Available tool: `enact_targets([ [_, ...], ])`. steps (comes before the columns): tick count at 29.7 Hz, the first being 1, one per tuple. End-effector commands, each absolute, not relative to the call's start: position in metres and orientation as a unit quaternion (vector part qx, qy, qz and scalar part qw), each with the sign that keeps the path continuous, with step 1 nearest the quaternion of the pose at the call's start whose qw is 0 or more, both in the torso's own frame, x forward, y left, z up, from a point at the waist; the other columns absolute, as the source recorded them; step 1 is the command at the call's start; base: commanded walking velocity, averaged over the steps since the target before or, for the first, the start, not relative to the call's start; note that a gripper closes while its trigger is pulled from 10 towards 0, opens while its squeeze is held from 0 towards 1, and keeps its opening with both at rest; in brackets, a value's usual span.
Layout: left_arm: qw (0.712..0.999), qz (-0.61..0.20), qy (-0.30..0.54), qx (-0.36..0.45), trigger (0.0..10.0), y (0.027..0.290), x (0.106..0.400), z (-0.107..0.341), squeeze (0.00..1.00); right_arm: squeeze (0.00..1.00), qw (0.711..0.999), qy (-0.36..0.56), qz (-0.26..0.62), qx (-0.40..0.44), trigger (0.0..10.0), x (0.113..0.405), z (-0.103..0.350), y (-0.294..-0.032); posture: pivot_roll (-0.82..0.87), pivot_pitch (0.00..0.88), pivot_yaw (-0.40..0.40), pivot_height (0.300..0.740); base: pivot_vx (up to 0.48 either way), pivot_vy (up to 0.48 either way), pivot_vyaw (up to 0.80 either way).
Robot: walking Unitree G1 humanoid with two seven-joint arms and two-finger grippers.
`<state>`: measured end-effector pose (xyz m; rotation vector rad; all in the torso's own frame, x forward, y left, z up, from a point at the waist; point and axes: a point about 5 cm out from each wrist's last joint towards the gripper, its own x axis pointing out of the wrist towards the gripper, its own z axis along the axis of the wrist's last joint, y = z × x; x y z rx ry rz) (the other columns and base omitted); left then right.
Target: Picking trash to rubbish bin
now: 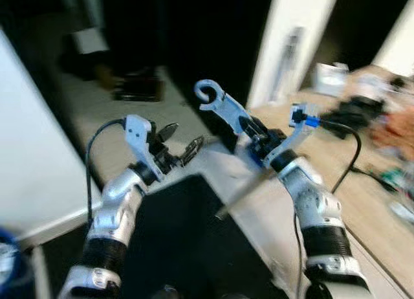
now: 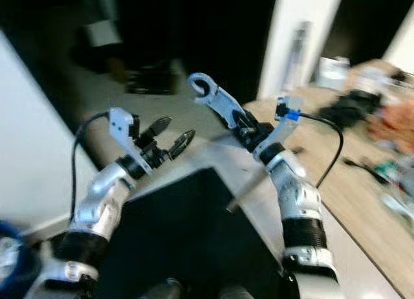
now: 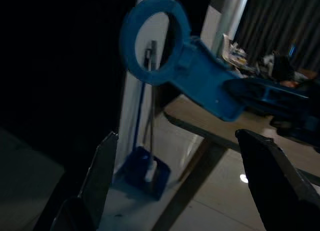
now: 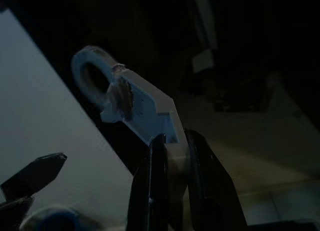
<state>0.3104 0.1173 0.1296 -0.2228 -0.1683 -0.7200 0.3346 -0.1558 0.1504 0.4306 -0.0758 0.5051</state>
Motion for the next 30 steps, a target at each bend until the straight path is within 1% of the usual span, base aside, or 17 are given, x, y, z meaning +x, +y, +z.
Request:
enact_targets([
  [1,0.926,-0.355,-0.073,-0.107,10.0,0.1151,0.3101,0.1263,0.0,0.0,0.944,-0.035,0.249,0.214,10.0,0.3346,0.1497,-0.1548,-0.06,0.0,-0.041,0.74,0.0,0.0,0.77],
  [30,0.925,-0.358,-0.068,-0.104,10.0,0.1139,0.3109,0.1254,0.0,0.0,0.943,-0.032,0.252,0.214,10.0,0.3343,0.1478,-0.1541,-0.06,0.0,-0.042,0.74,0.0,0.0,0.77],
])
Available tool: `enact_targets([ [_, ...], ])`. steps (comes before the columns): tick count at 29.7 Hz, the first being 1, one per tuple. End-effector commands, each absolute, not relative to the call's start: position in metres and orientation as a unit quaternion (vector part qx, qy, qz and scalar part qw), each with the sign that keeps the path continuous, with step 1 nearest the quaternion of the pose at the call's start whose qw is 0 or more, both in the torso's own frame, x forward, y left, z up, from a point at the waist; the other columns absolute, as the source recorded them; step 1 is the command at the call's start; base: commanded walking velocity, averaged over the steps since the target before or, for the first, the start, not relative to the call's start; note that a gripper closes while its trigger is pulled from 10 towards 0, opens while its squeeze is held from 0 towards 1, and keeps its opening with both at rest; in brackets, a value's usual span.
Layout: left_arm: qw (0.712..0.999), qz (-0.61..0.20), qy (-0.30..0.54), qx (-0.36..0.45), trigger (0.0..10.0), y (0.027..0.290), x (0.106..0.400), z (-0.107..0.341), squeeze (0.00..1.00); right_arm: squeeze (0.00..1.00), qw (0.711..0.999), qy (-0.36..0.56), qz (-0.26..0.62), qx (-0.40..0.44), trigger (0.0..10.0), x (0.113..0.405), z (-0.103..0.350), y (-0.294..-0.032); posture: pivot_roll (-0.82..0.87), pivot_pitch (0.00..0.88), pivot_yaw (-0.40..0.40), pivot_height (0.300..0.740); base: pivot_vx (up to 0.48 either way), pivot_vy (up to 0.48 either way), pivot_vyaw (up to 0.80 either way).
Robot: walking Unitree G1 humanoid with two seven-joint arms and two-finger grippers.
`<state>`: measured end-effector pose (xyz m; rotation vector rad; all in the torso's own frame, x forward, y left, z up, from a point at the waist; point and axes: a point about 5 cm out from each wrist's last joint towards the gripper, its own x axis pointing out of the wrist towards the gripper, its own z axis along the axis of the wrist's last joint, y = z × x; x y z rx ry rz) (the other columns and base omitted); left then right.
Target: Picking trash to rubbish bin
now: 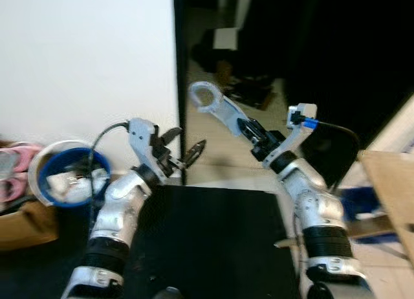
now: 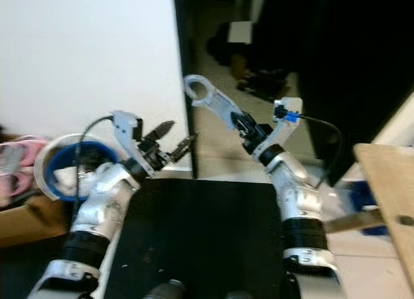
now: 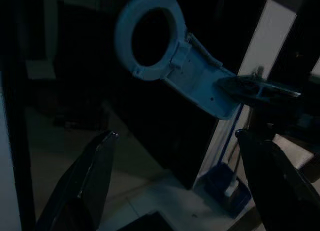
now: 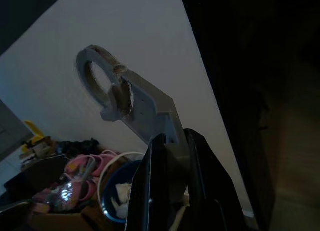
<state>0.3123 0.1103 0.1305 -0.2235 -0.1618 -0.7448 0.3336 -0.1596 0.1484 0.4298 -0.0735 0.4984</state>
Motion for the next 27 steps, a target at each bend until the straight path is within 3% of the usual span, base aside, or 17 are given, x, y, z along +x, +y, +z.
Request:
enact_targets([
  [1,0.925,-0.358,-0.068,-0.104,10.0,0.1139,0.3109,0.1254,0.0,0.0,0.943,-0.032,0.252,0.214,10.0,0.3343,0.1478,-0.1541,-0.06,0.0,-0.042,0.74,0.0,0.0,0.77],
  [27,0.925,-0.358,-0.068,-0.105,10.0,0.1142,0.3112,0.1257,0.0,0.0,0.943,-0.032,0.254,0.212,10.0,0.3344,0.1488,-0.154,-0.06,0.0,-0.042,0.74,0.0,0.0,0.77],
])
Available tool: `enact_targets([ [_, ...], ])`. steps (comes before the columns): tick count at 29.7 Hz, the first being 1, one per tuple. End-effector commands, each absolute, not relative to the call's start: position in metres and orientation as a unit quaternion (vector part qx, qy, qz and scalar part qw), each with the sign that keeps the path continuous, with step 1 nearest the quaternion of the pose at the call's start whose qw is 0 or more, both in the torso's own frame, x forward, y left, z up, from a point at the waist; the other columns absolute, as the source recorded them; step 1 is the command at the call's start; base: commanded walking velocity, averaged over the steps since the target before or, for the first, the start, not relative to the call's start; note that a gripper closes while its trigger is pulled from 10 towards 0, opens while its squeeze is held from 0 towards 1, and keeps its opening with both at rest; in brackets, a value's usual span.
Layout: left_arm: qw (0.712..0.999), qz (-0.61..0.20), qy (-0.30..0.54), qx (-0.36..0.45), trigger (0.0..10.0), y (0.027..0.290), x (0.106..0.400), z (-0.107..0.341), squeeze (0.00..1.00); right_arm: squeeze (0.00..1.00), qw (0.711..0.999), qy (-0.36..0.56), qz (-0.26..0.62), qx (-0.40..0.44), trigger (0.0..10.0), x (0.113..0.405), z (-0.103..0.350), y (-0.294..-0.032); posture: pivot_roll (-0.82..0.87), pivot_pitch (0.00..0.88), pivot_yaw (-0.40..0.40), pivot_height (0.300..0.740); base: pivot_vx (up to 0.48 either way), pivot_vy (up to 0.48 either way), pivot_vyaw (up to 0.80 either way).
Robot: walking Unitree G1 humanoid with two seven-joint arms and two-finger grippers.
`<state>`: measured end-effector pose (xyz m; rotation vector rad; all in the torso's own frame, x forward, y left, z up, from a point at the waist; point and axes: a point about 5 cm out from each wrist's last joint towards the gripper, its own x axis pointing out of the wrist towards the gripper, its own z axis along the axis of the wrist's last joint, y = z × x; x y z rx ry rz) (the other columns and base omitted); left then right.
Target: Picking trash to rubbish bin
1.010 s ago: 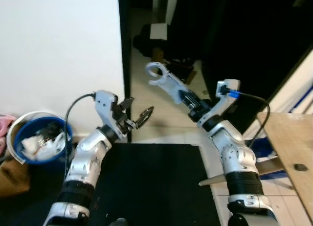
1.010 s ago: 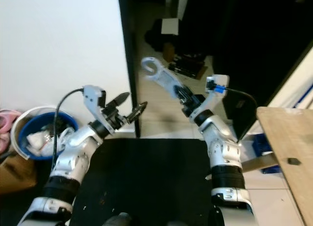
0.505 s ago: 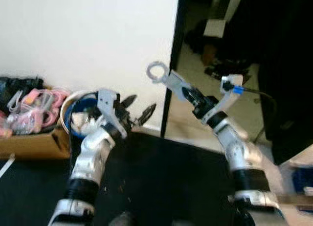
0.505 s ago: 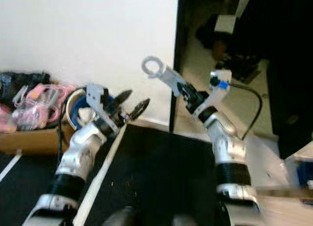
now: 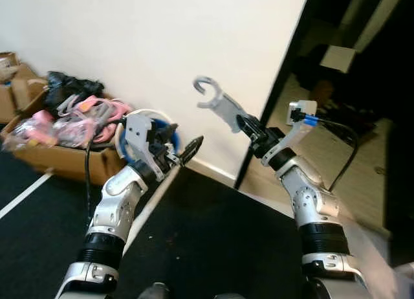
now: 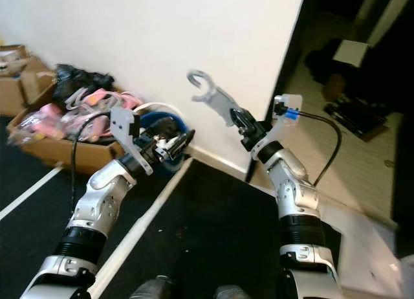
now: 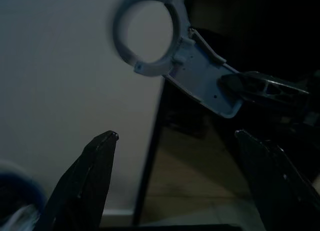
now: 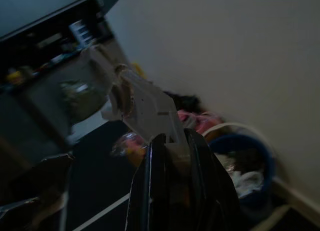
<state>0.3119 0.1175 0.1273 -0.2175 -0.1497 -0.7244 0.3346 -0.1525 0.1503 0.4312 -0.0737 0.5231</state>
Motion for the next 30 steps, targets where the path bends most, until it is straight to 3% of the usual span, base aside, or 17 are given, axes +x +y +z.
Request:
enact_targets([
  [1,0.925,-0.358,-0.068,-0.105,10.0,0.1142,0.3112,0.1257,0.0,0.0,0.943,-0.032,0.254,0.212,10.0,0.3345,0.1488,-0.154,-0.06,0.0,-0.042,0.74,0.0,0.0,0.77],
  [30,0.926,-0.358,-0.067,-0.103,10.0,0.1139,0.3115,0.126,0.0,0.0,0.943,-0.032,0.257,0.21,10.0,0.3343,0.1492,-0.1537,-0.06,0.0,-0.042,0.74,0.0,0.0,0.77],
])
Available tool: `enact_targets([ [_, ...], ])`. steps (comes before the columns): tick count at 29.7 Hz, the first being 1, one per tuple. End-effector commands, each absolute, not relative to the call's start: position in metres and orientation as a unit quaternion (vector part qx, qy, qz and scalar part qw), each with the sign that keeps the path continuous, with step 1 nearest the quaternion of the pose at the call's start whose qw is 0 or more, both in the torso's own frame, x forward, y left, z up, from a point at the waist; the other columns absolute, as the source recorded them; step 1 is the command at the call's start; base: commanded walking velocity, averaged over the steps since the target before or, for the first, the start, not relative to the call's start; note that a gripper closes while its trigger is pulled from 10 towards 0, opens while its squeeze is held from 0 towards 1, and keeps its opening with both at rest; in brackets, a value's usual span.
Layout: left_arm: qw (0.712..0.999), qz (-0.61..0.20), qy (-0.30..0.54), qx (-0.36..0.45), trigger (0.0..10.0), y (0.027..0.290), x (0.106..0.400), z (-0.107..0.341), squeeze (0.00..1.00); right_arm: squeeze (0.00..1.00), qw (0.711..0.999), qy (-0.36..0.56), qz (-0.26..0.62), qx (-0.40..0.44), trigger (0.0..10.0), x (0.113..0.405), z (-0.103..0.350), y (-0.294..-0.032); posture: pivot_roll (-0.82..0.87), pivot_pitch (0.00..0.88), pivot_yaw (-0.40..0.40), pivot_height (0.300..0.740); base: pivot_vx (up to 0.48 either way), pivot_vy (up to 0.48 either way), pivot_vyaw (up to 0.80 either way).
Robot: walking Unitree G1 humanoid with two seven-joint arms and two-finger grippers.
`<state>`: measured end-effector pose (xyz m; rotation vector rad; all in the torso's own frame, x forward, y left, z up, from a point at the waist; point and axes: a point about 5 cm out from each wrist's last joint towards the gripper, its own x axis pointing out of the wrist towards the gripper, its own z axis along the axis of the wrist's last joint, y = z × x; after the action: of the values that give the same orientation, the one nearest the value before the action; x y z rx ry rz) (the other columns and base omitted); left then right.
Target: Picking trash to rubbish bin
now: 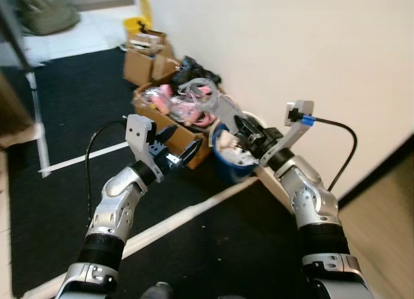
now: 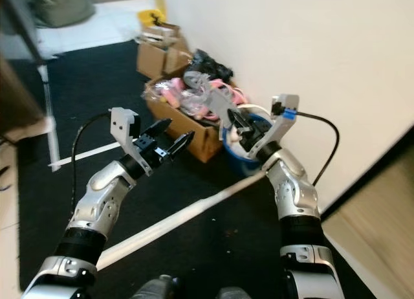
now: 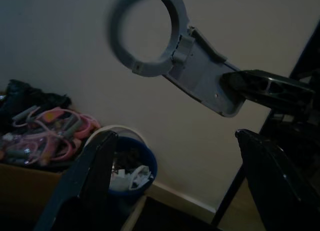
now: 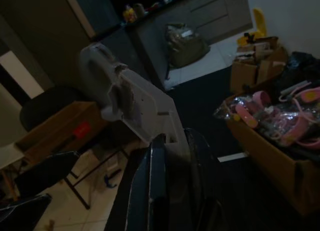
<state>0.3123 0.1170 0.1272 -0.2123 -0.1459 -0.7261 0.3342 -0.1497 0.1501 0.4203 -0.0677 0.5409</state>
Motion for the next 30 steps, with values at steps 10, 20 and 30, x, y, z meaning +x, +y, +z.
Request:
enact_targets([
  [10,0.926,-0.358,-0.066,-0.103,10.0,0.1137,0.3114,0.1253,0.0,0.0,0.943,-0.031,0.258,0.21,10.0,0.334,0.1487,-0.1537,-0.06,0.0,-0.043,0.74,0.0,0.0,0.77],
  [20,0.926,-0.357,-0.063,-0.104,10.0,0.1138,0.3116,0.1246,0.0,0.0,0.943,-0.031,0.258,0.211,10.0,0.3339,0.148,-0.1534,-0.06,0.0,-0.041,0.74,0.0,0.0,0.77],
  [30,0.928,-0.351,-0.061,-0.109,10.0,0.1144,0.3121,0.124,0.0,0.0,0.942,-0.031,0.258,0.211,10.0,0.3338,0.1479,-0.1537,-0.06,0.0,-0.043,0.74,0.0,0.0,0.77],
])
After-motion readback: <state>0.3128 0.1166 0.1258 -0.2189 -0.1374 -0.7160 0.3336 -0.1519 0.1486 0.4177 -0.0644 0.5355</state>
